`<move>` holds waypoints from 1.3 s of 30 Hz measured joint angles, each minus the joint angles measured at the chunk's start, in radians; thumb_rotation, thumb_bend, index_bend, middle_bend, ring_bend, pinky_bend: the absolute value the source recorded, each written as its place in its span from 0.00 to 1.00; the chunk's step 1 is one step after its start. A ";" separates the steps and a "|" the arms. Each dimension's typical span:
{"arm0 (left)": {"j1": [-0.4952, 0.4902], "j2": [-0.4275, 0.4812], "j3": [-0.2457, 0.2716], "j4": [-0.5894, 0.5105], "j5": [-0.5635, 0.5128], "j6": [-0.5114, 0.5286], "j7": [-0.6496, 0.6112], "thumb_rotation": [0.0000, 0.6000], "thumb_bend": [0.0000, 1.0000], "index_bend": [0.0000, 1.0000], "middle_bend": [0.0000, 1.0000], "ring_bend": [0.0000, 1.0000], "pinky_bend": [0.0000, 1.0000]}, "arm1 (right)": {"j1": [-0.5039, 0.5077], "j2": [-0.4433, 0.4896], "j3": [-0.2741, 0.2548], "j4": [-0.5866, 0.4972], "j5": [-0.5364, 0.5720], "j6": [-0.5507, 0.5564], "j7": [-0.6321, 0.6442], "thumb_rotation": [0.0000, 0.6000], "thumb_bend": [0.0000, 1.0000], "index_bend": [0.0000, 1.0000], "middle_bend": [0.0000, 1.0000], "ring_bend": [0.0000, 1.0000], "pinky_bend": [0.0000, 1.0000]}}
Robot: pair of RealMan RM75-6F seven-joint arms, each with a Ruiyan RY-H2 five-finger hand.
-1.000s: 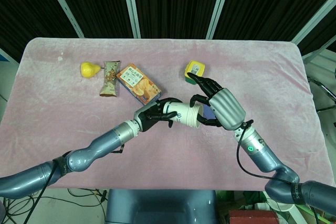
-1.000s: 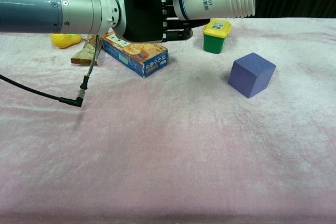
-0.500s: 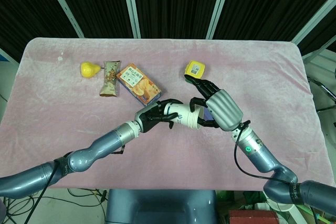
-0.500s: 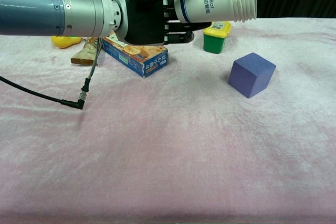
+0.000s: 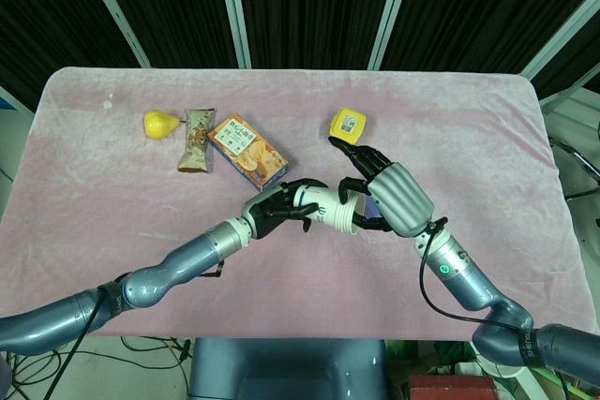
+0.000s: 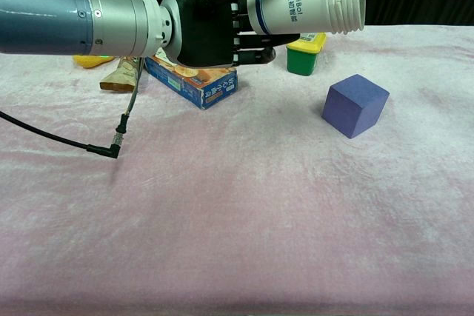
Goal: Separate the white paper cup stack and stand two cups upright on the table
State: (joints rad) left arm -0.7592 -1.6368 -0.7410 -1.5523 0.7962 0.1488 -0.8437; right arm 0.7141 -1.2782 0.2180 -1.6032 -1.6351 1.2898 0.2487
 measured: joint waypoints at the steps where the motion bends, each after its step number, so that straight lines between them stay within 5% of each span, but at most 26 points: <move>1: 0.002 0.001 -0.002 -0.002 -0.001 -0.001 0.002 1.00 0.41 0.55 0.52 0.42 0.61 | -0.001 -0.001 0.000 0.002 -0.002 0.005 0.001 1.00 0.37 0.83 0.00 0.14 0.18; 24: 0.044 0.044 -0.021 -0.012 -0.004 -0.023 0.038 1.00 0.41 0.55 0.52 0.42 0.61 | -0.053 0.037 -0.020 0.039 0.007 0.054 0.090 1.00 0.38 0.85 0.00 0.14 0.18; 39: 0.040 0.245 0.130 -0.047 0.041 0.100 0.210 1.00 0.41 0.54 0.51 0.40 0.61 | -0.096 0.159 -0.078 0.018 0.019 -0.008 0.189 1.00 0.39 0.86 0.00 0.14 0.18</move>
State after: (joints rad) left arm -0.7192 -1.3918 -0.6109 -1.5988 0.8376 0.2490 -0.6340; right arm 0.6182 -1.1196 0.1398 -1.5854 -1.6166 1.2820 0.4377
